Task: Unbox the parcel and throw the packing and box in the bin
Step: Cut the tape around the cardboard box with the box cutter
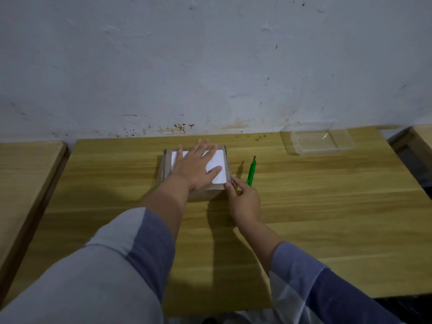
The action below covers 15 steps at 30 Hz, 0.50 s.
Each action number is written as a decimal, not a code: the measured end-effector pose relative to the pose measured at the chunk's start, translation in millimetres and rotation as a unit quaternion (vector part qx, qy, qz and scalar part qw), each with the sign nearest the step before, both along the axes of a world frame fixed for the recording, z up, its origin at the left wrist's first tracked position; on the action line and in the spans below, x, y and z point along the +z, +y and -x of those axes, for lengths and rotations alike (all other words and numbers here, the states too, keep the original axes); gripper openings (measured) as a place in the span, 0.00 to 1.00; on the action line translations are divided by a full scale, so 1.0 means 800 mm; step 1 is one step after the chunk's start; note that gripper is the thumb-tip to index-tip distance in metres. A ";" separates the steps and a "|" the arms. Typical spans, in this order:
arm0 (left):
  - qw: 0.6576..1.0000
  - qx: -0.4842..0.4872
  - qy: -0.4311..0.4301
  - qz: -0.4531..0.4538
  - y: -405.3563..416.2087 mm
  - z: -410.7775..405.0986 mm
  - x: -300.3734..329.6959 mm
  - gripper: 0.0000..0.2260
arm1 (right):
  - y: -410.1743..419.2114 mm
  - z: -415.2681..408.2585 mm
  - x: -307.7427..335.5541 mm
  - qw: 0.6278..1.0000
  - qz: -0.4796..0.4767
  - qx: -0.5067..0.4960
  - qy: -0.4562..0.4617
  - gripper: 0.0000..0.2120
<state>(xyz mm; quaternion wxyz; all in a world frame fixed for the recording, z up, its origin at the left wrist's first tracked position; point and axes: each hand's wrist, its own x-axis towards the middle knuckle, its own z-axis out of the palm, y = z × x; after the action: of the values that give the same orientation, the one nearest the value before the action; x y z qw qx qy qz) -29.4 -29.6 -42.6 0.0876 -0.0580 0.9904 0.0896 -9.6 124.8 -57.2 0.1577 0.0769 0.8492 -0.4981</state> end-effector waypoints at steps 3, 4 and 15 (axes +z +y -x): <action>1.000 0.013 0.013 0.010 0.001 -0.001 -0.007 0.29 | -0.005 0.007 -0.003 0.998 0.049 -0.037 -0.029 0.16; 0.999 0.027 0.022 0.016 0.003 -0.002 -0.009 0.29 | -0.007 0.011 -0.002 0.996 0.064 -0.049 -0.035 0.16; 0.991 0.126 0.051 -0.010 0.033 -0.046 -0.011 0.30 | -0.009 0.093 0.021 0.998 0.054 -0.024 -0.026 0.19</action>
<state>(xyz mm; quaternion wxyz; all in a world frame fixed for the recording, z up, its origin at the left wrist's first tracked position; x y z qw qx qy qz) 7.1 -3.6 -51.2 0.0260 -0.1766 0.9774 0.1129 -83.8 117.3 -40.1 0.1713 0.1013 0.8146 -0.5447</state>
